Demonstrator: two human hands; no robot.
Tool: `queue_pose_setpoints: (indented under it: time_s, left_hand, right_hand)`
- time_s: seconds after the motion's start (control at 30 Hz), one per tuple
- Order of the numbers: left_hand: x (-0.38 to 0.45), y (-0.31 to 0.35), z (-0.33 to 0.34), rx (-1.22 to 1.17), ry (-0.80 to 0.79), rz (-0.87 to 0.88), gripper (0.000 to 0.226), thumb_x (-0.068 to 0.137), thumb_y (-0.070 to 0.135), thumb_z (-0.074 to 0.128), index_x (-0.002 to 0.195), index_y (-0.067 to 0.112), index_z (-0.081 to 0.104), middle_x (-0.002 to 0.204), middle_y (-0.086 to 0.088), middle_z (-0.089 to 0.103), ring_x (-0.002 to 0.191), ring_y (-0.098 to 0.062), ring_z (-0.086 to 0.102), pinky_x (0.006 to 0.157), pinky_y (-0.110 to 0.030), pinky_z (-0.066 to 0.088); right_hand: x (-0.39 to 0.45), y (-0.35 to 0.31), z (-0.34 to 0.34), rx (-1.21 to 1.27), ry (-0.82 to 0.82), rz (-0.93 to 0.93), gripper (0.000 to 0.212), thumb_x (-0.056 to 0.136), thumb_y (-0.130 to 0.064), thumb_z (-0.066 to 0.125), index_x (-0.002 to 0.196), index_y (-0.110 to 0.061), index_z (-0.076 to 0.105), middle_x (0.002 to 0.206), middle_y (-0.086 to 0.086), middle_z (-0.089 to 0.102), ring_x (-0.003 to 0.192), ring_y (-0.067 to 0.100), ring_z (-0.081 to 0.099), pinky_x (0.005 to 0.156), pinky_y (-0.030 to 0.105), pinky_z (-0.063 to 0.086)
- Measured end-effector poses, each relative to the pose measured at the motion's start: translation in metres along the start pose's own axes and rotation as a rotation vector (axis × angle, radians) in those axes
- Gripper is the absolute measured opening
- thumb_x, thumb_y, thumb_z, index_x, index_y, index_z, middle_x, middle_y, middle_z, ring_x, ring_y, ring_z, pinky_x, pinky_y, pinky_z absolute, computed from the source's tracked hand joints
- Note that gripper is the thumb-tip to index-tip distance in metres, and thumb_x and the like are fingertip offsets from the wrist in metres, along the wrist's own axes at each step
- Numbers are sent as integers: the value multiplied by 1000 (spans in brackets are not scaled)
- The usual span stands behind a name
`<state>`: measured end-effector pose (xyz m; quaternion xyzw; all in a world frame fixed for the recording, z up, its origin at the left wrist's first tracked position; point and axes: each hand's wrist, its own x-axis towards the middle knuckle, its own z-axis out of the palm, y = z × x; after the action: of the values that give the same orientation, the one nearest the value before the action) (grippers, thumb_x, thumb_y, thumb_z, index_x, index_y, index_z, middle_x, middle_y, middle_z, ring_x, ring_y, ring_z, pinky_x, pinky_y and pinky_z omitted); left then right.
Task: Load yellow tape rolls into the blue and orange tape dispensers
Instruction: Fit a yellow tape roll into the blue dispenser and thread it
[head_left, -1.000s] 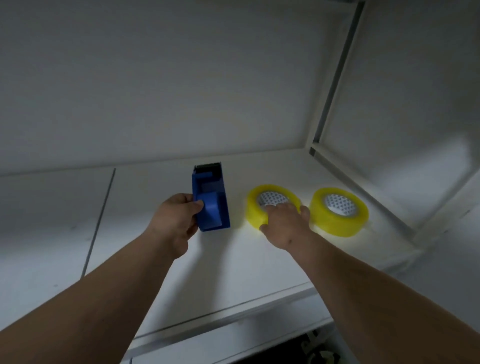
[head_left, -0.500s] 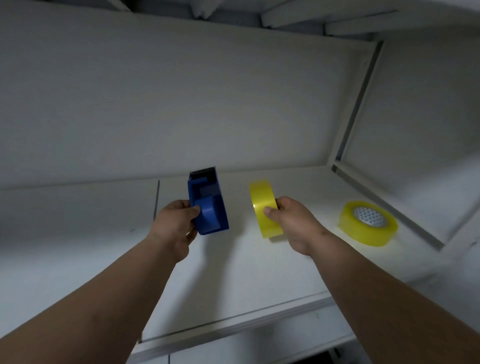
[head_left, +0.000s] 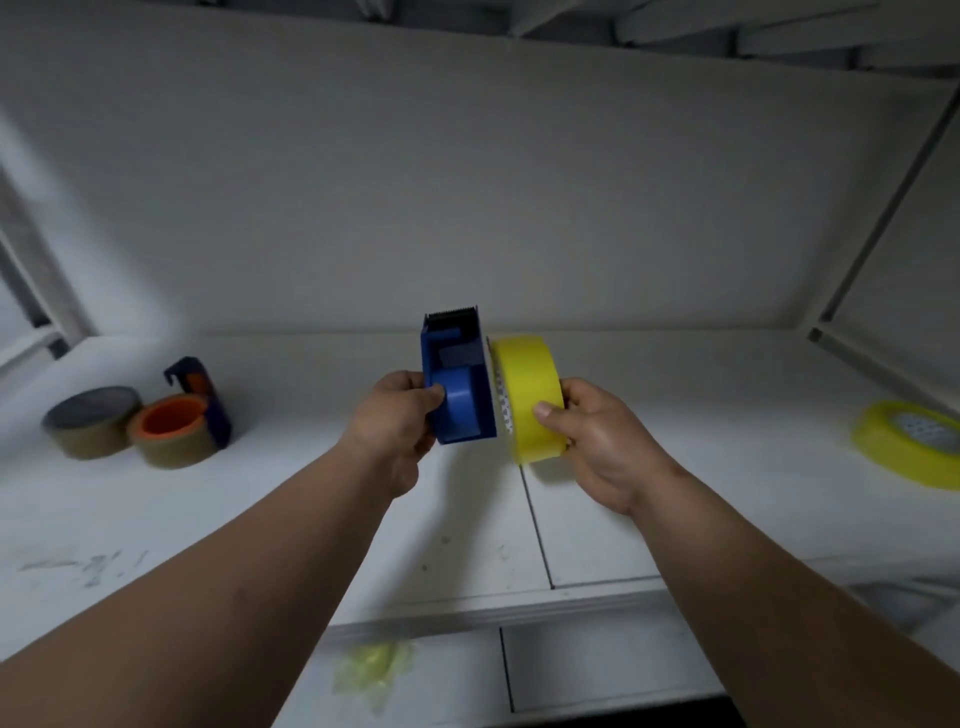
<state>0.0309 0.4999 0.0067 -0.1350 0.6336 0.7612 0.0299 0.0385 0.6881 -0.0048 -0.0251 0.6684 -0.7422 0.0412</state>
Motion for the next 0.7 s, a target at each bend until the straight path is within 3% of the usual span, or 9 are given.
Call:
queue_pose_setpoints:
  time_s: [0.2,0.33,0.5,0.63,0.7]
  left_hand:
    - [-31,1,-57,-57,109,19,16,96,2,47,89,13,57,89,-8,64,71,-19,57,60,-26,45]
    - [-54,1,-93,-94,151,4,13,96,2,48,97,11,57,99,-11,64,83,-22,59,65,-28,46]
    - [-73,9,-153,-141,180,0,16,95,3,50,84,14,55,105,-13,62,93,-24,57,68,-31,46]
    - [-78,23,-211,-175,181,17,14,95,3,50,102,12,60,109,-12,65,93,-24,59,67,-31,46]
    - [-78,31,-246,-166,182,15,15,95,4,49,101,11,60,105,-13,63,88,-25,56,65,-30,44]
  right_hand:
    - [-14,3,60,-4,-145,-48,16,89,3,54,99,-9,54,101,12,61,90,22,57,79,33,44]
    - [-28,10,99,-54,-239,-74,26,85,4,60,104,-12,54,105,10,62,92,20,58,78,30,46]
    - [-45,17,160,-152,-299,-90,40,79,5,66,112,-14,52,107,6,62,98,21,59,86,36,49]
    - [-52,20,221,-193,-345,-141,43,75,3,70,106,-22,53,108,6,60,101,22,57,92,43,48]
    - [-53,21,256,-205,-364,-149,44,70,-2,72,101,-27,54,105,4,60,100,21,57,89,41,48]
